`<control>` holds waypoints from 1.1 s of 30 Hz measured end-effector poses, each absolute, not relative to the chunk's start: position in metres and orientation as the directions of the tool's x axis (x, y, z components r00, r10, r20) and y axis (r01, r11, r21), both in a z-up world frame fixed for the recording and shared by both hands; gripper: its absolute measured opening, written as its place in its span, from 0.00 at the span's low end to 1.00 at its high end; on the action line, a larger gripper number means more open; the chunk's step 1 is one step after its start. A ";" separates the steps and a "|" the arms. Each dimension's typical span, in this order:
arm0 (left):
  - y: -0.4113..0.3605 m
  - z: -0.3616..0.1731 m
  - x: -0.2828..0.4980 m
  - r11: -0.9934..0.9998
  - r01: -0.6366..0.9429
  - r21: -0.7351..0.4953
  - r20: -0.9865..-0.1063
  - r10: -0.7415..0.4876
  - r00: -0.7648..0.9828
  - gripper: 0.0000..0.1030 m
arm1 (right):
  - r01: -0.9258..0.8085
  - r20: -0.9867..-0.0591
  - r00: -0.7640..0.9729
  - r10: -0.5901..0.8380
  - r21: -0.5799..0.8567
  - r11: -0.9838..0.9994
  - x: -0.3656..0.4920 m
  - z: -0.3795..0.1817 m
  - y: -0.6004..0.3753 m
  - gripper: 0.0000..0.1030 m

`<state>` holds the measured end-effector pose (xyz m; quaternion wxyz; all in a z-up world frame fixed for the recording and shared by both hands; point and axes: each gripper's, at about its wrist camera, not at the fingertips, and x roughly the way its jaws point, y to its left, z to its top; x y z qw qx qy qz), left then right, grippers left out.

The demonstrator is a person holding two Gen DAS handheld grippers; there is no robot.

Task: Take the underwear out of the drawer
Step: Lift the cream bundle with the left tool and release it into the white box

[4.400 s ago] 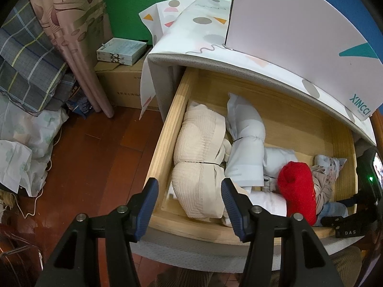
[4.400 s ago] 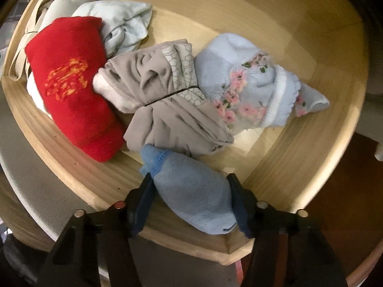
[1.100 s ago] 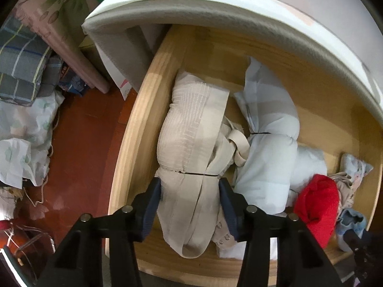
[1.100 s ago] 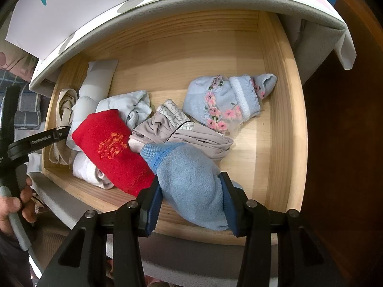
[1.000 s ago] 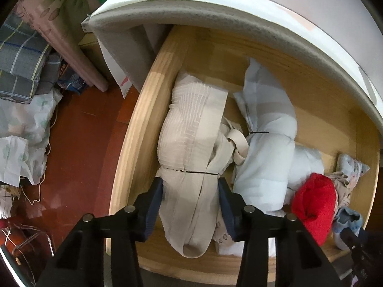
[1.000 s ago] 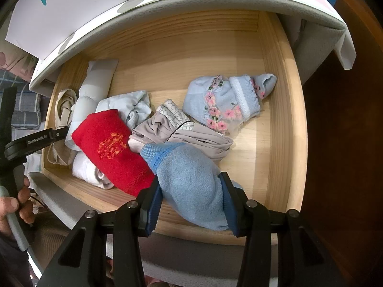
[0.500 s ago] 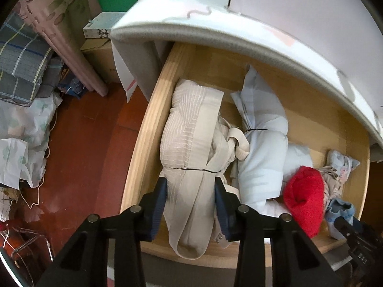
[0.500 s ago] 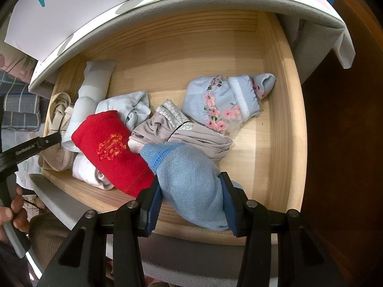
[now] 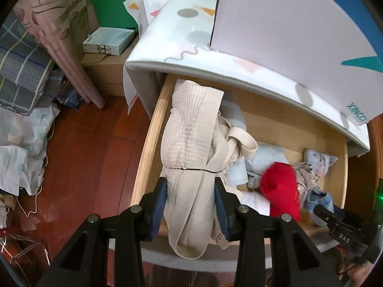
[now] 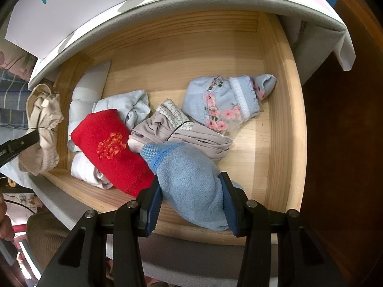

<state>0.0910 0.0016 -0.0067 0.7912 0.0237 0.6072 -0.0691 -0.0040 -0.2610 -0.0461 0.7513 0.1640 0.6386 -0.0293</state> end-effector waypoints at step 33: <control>-0.048 0.241 0.124 0.945 0.322 -0.060 -0.766 -0.250 0.592 0.37 | 0.265 -0.968 0.189 0.167 0.215 0.940 -0.006 -0.043 -0.263 0.42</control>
